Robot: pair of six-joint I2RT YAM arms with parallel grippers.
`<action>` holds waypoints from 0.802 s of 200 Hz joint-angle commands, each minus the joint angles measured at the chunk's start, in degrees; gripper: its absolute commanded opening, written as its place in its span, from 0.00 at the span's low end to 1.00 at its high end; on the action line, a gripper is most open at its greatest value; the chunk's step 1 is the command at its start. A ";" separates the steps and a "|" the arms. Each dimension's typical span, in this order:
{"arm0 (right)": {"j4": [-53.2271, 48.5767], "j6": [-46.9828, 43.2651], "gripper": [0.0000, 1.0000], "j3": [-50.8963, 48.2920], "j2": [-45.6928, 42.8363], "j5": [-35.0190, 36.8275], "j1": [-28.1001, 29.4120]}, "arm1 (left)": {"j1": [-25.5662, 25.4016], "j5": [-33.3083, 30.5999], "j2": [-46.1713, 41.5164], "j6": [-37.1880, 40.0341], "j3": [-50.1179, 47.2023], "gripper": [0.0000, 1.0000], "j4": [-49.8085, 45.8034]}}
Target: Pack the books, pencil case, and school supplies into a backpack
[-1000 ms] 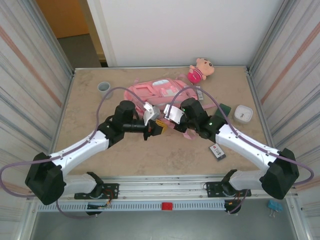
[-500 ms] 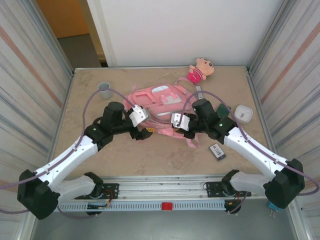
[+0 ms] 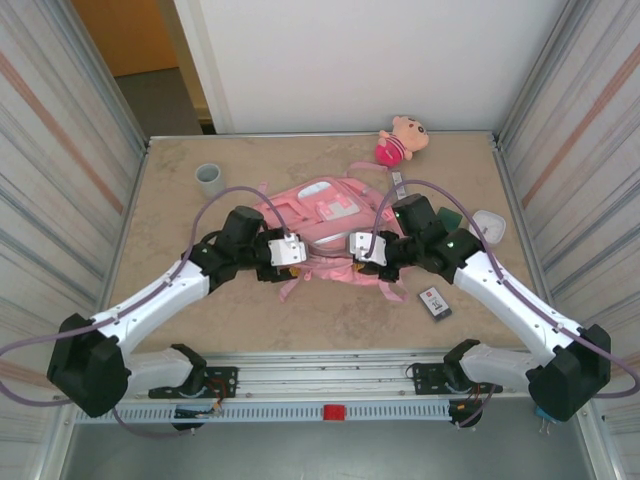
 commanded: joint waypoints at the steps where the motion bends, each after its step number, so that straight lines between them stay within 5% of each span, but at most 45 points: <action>1: 2.86 -0.88 0.00 2.59 -2.30 -5.65 -0.75 | -1.17 6.57 1.93 1.99 4.06 0.44 -2.78; 34: 10.54 4.53 0.06 -3.04 -2.35 -0.44 -3.88 | -1.67 11.61 2.04 -5.25 6.18 0.00 -9.98; 54: 15.50 7.17 0.13 -5.86 -1.01 4.31 -4.12 | -1.16 13.81 0.05 -12.03 4.76 0.00 -10.24; 113: 17.87 21.29 0.66 -4.39 -2.51 9.34 -4.03 | 0.38 16.18 -5.18 -31.31 -2.58 0.00 -2.32; 136: 11.21 34.33 0.72 0.81 -5.85 12.45 -1.69 | 0.33 14.76 -5.18 -35.96 -4.18 0.00 0.50; 160: 6.44 49.01 0.71 3.75 -7.93 24.40 8.80 | 0.33 14.37 -4.39 -39.77 -4.21 0.00 2.94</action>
